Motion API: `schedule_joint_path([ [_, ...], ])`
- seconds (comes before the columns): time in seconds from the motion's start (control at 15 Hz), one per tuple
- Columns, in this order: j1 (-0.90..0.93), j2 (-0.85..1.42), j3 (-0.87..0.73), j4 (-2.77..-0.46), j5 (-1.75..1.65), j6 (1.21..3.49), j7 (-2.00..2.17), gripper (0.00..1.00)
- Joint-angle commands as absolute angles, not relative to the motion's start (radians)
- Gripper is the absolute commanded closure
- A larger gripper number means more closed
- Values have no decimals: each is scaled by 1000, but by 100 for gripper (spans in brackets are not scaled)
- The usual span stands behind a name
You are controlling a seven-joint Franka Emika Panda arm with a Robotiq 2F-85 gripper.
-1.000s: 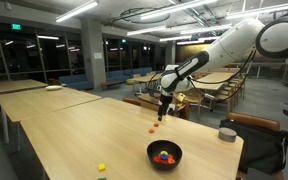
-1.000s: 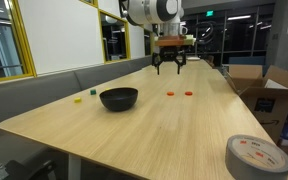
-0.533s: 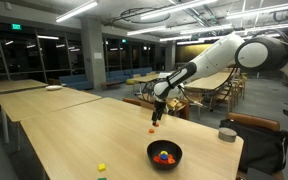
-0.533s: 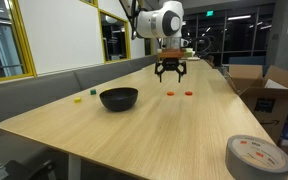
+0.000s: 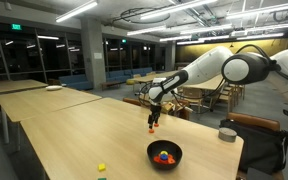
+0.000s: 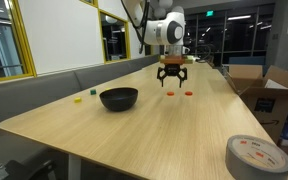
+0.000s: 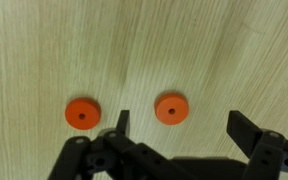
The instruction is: Pick up the tokens from the table and put them in the black bowl.
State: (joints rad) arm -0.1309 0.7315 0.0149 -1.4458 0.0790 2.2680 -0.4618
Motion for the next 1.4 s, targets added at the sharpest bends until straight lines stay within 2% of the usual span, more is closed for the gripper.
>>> schedule_joint_path([
  [0.0,-133,822,16,-1301,33,2196,-423,0],
  [0.53,-141,906,31,-1190,37,2136,-419,0],
  [1.33,-135,900,42,-1229,33,2164,-421,0],
])
